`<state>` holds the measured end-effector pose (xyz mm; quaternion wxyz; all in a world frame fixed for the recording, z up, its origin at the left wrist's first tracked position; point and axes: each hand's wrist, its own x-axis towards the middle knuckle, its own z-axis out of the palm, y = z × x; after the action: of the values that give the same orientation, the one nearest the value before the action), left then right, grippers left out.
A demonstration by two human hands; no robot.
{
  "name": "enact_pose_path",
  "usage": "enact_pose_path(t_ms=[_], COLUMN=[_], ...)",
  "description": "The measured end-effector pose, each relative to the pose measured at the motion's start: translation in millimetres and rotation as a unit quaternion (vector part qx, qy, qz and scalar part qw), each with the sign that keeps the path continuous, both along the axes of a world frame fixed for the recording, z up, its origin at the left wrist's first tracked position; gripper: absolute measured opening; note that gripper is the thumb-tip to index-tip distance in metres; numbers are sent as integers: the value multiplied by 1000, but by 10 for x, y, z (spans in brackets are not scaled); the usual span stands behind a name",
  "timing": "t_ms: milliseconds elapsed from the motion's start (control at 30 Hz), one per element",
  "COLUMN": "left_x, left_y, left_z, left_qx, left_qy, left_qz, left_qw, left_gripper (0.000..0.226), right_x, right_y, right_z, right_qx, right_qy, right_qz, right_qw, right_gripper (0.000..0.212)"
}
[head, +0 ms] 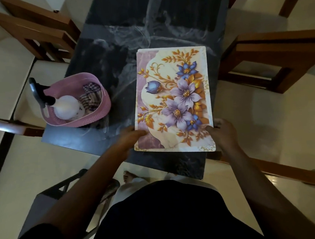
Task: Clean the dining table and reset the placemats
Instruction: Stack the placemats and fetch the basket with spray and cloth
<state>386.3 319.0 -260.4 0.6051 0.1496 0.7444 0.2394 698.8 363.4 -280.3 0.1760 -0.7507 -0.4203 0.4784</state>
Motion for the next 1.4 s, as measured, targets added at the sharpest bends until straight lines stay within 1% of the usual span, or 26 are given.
enact_pose_path(t_ms=[67,167,267,333,433,567,667,767,833,967,1000,1067,1100,1200,1300,1400], left_x=[88,147,110,67,-49,-359,-648,-931,-1136,-1511,-1604,-1797,-1904,-2134,-2252,-2319], left_y=[32,0,-82,-147,-307,-685,-1103,-1618,-2062,-3065,-3338,-3850,-4105,-4802,-5397,-5796], left_z=[23,95,138,205,341,559,719,843,889,880,855,775,734,581,362,74], left_qx=[21,64,99,129,178,251,309,339,339,320,310,285,273,227,181,131], left_qy=[-1,24,43,55,66,90,97,109,112,105,104,116,127,159,175,168], left_qz=[18,7,2,1,0,10,33,89,132,237,255,297,321,387,427,461], left_qw=[1000,998,994,990,982,964,946,930,925,912,910,904,898,880,869,862], left_gripper=[33,47,52,51,49,46,43,41,41,41,41,41,41,45,52,46], right_x=[66,72,3,-62,-195,-507,-844,-1273,-1624,-2267,-2426,-2724,-2882,-3361,-3812,-4188], right_y=[21,21,0,-20,-86,-252,-382,-559,-765,-1332,-1508,-1841,-2003,-2459,-2859,-3128], right_z=[-42,-13,-4,6,45,186,325,507,643,856,857,825,776,608,398,189], right_qx=[5,-16,-64,-66,-56,-18,6,26,39,42,41,32,24,-12,-61,-97], right_qy=[31,116,209,228,251,293,307,317,327,337,331,329,332,333,294,255], right_qz=[-7,-26,-80,-102,-115,-87,-30,33,74,160,184,226,246,301,362,421], right_qw=[999,993,973,966,960,952,951,948,941,927,925,916,910,893,882,865], right_gripper=[24,14,21,28,31,31,31,33,34,52,51,39,37,38,44,42])
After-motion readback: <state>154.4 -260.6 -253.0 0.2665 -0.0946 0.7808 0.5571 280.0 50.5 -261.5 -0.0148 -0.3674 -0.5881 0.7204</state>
